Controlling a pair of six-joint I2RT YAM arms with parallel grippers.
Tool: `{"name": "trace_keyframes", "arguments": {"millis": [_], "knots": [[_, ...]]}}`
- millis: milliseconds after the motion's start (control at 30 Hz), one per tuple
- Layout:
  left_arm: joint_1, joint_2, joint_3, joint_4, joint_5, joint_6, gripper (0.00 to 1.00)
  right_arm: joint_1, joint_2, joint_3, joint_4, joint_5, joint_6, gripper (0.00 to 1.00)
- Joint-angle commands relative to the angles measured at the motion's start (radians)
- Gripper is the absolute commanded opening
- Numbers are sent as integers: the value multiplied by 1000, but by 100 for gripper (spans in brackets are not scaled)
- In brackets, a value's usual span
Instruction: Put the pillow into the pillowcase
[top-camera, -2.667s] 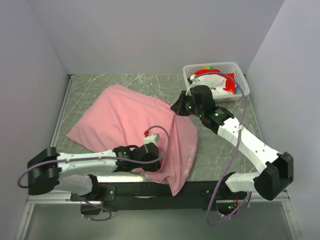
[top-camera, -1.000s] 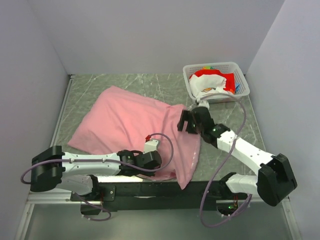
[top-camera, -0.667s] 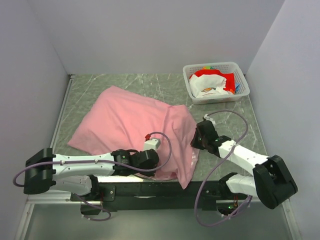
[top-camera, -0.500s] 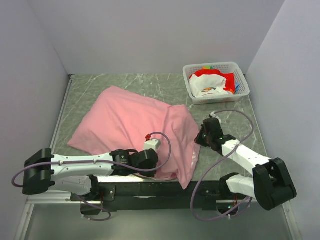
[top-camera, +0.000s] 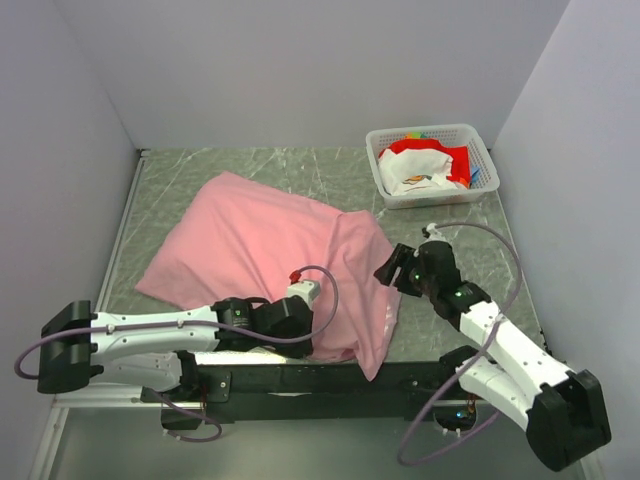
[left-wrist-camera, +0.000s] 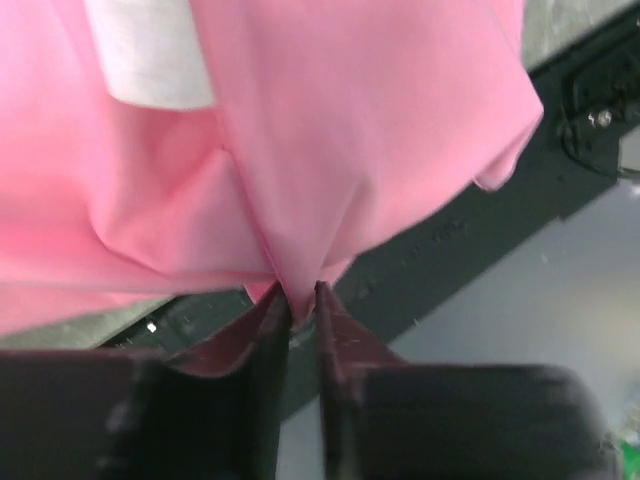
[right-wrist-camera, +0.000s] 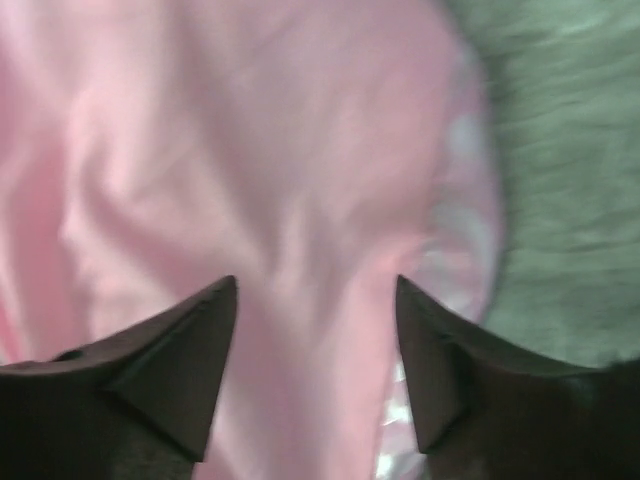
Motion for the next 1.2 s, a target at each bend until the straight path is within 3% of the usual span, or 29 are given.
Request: {"name": "trace_keyframes", "arguments": {"millis": [0, 33, 100, 167, 233, 367, 500, 567, 667, 700, 800, 900, 1167], "knots": [[3, -54, 13, -19, 85, 5, 33, 131, -51, 95, -33, 96, 33, 75], [4, -81, 28, -39, 63, 0, 53, 151, -26, 112, -32, 130, 36, 76], [24, -110, 91, -67, 27, 0, 66, 194, 21, 181, -32, 145, 41, 76], [67, -140, 143, -134, -54, 0, 68, 275, 97, 263, -27, 185, 47, 76], [185, -167, 188, -151, -68, 22, 73, 336, 175, 317, -21, 202, 49, 77], [407, -177, 237, -124, -166, 69, 71, 375, 315, 423, -3, 205, 49, 80], [662, -106, 263, 28, -181, 91, 60, 381, 429, 445, 36, 187, 59, 82], [727, -37, 254, 74, -180, 83, 54, 372, 490, 436, 53, 181, 58, 83], [843, 56, 179, 184, -79, 63, 37, 318, 556, 396, 108, 116, 64, 82], [868, 79, 127, 209, -54, 60, 25, 291, 570, 388, 120, 109, 64, 82], [876, 167, 39, 278, -8, 34, 10, 254, 633, 373, 160, 61, 56, 82], [876, 175, -76, 384, 59, -20, 3, 187, 685, 363, 206, 1, 61, 82], [827, 193, -182, 535, 141, -127, 2, 139, 857, 624, 97, -59, 4, 80]]}}
